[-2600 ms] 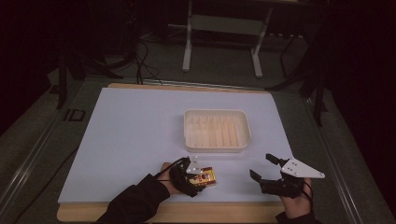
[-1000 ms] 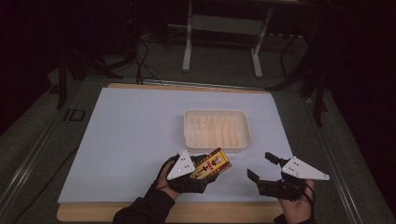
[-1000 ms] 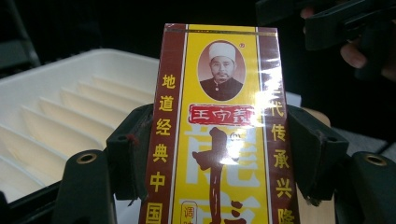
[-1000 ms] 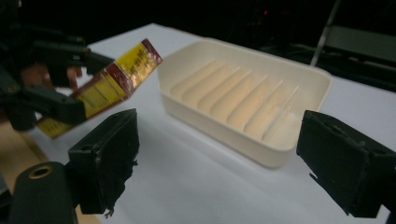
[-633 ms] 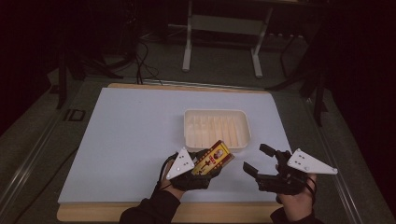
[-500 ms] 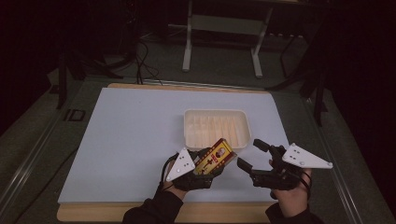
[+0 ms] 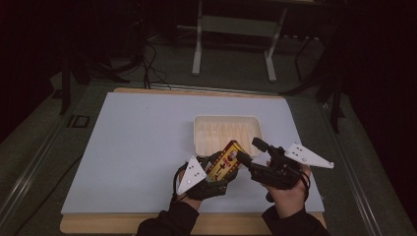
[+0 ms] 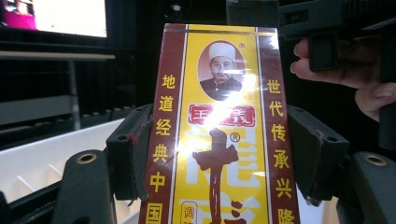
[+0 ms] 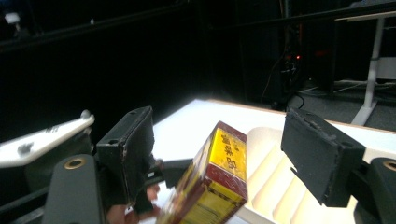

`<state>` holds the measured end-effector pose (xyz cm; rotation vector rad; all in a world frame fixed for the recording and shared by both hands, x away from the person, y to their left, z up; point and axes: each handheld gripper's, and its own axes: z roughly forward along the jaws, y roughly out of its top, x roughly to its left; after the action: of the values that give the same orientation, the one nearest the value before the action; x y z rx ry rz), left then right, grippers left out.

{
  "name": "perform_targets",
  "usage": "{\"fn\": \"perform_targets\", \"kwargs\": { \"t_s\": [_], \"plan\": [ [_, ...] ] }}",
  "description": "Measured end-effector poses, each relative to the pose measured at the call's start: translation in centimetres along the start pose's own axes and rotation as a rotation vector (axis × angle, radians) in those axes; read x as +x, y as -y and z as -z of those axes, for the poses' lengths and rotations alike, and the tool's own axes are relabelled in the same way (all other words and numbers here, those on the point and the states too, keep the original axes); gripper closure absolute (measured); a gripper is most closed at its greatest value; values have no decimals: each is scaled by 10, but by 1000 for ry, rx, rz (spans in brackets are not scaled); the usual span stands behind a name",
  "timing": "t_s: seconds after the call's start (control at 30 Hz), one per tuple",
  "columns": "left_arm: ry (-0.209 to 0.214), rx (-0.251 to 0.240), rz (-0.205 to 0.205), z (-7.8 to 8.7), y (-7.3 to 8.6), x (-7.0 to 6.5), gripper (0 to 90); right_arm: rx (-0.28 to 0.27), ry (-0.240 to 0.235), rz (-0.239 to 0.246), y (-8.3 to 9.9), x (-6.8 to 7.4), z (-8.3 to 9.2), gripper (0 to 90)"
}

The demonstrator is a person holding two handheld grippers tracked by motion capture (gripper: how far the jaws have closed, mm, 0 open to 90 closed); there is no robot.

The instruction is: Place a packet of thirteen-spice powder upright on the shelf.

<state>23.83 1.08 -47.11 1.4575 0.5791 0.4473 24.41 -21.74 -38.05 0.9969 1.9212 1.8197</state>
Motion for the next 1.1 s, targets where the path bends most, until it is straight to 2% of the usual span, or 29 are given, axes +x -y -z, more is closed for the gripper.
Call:
{"fn": "perform_targets", "kwargs": {
  "t_s": [0.13,0.2,0.3,0.37,0.47,0.53,0.57,0.6,0.63,0.93,1.0,1.1],
  "plan": [
    [-24,-36,-10,-2,2,-2,329,-8,25,-37,1,0,-8,271],
    [-14,-44,-28,-3,3,-2,329,-15,28,-68,3,-2,-11,272],
    [-24,-58,-50,-3,4,-4,329,7,29,-125,6,-5,-17,336],
    [-35,-72,-57,-3,5,-5,329,21,29,-140,9,-6,-21,361],
    [-46,-91,-63,-3,6,-6,328,55,-8,-181,13,-7,-25,464],
    [-50,-90,-64,-3,7,-5,328,62,-24,-217,15,-6,-27,582],
    [-50,-90,-64,-3,7,-5,328,62,-24,-217,15,-6,-27,582],
    [-44,-93,-53,-3,8,-5,328,68,-33,-242,14,-5,-28,577],
    [-47,-90,-56,-3,8,-5,327,71,-10,-255,14,-4,-28,644],
    [-72,-85,-34,-5,7,-6,317,89,26,-218,11,1,-31,679],
    [-80,-85,-44,-5,4,-6,309,85,28,-203,8,3,-31,678],
    [-101,-84,-50,-6,-1,-6,222,80,36,-166,3,6,-33,678]
  ]
}}
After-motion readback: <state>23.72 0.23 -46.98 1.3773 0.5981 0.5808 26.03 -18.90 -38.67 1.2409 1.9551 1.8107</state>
